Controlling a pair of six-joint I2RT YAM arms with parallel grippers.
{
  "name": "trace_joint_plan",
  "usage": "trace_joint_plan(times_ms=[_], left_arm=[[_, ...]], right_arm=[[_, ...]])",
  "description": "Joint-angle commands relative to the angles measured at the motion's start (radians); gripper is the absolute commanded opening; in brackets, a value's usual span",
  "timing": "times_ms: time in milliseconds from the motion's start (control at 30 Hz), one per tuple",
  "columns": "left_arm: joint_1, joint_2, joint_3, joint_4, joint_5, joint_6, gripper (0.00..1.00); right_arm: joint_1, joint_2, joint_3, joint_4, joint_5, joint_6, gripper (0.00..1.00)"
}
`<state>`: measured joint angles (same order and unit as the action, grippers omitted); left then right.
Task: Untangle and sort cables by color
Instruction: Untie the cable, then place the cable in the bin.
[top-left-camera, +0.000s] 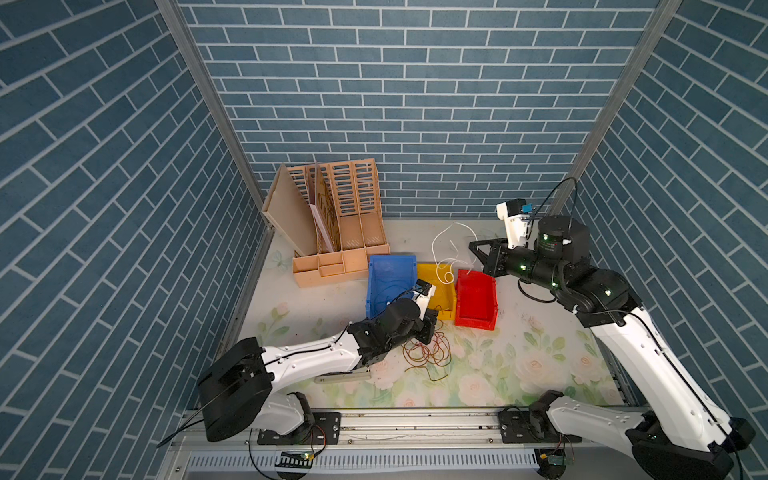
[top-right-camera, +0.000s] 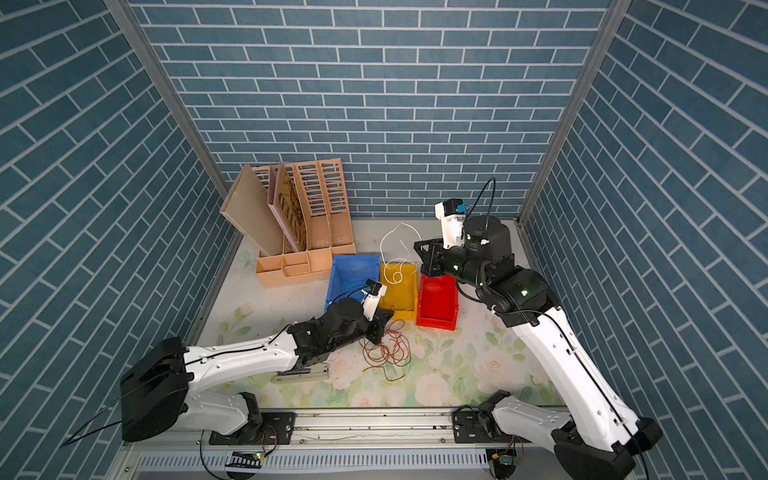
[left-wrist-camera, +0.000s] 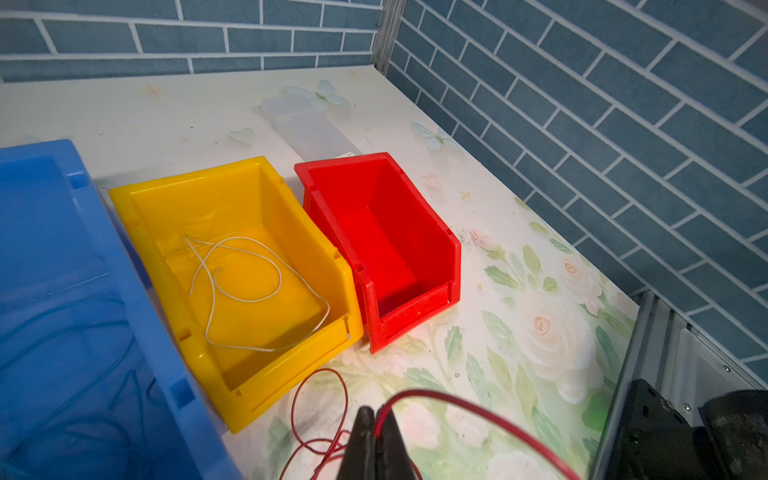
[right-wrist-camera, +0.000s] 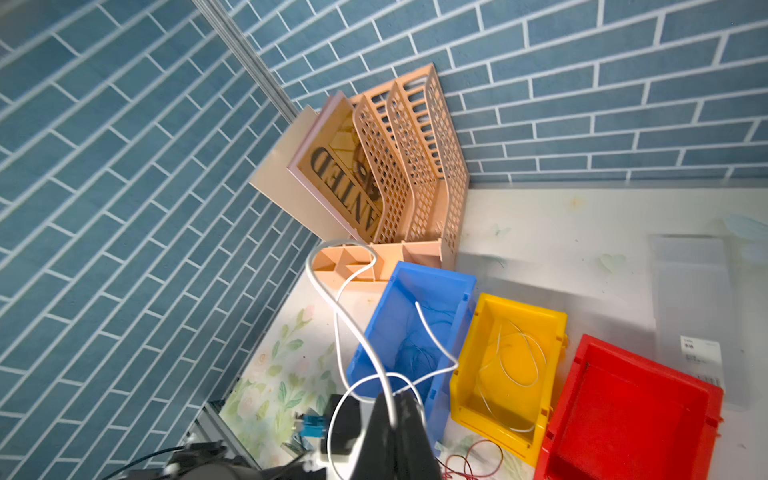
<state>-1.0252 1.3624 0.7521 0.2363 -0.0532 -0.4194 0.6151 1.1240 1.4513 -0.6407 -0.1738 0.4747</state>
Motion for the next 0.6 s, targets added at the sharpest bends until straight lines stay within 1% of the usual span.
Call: trace_joint_plan(times_ms=[0, 267, 333, 533, 567], left_arm=[[0.004, -0.053, -0.033, -0.033, 0.009, -0.029, 0.0], [0.004, -0.146, -0.053, -0.085, -0.003, -0.03, 0.0], [0.002, -0.158, -0.054, -0.089, -0.005, -0.029, 0.0], [0.002, -0.19, -0.069, -0.107, -0.013, -0.05, 0.0], [0.002, -0.195, -0.071, -0.112, -0.017, -0.051, 0.0]], right_arm=[[0.002, 0.007, -0.073, 0.045, 0.056, -0.007, 0.0], [-0.009, 0.06, -0.228, 0.125, 0.092, -0.042, 0.0], [-0.015, 0.083, -0.259, 0.147, 0.121, -0.06, 0.0], [-0.029, 0.183, -0.304, 0.234, 0.104, -0.079, 0.0], [-0.03, 0.203, -0.307, 0.247, 0.078, -0.08, 0.0]])
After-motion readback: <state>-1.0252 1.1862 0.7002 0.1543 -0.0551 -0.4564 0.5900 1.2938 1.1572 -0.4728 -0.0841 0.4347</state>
